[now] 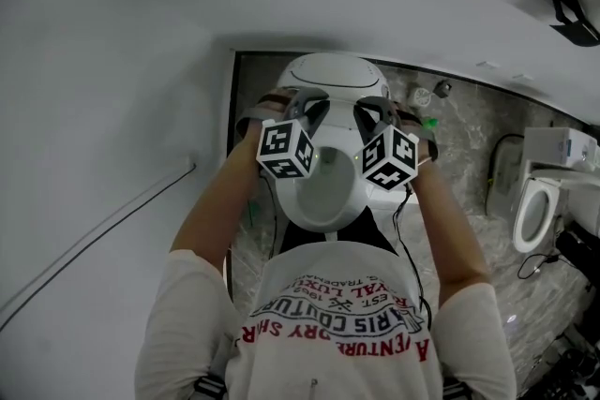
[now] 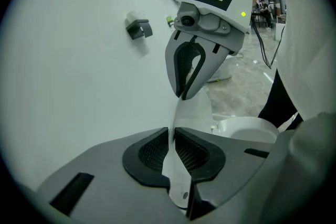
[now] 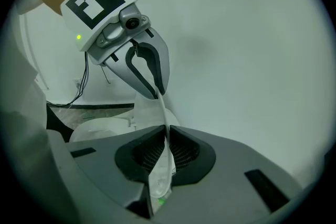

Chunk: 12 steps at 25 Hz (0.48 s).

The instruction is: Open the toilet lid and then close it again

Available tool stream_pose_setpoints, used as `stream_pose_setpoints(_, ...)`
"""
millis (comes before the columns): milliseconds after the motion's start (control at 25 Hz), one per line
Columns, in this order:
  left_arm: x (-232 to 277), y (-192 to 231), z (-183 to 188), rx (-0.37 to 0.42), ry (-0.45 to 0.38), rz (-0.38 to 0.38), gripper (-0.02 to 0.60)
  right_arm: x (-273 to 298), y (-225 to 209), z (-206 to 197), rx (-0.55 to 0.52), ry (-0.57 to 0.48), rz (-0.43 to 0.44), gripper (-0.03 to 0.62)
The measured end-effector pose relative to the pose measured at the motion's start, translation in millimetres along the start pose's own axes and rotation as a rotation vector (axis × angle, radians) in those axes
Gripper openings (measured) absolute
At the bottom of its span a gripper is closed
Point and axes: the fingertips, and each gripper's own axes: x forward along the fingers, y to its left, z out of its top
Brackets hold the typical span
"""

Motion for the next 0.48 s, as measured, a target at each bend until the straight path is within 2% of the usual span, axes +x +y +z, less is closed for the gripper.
stream_pose_setpoints(480,-48,-71,2,0.111,-0.051,-0.042,0.031,-36,75,1,-0.022,0.04,-0.084,0.023)
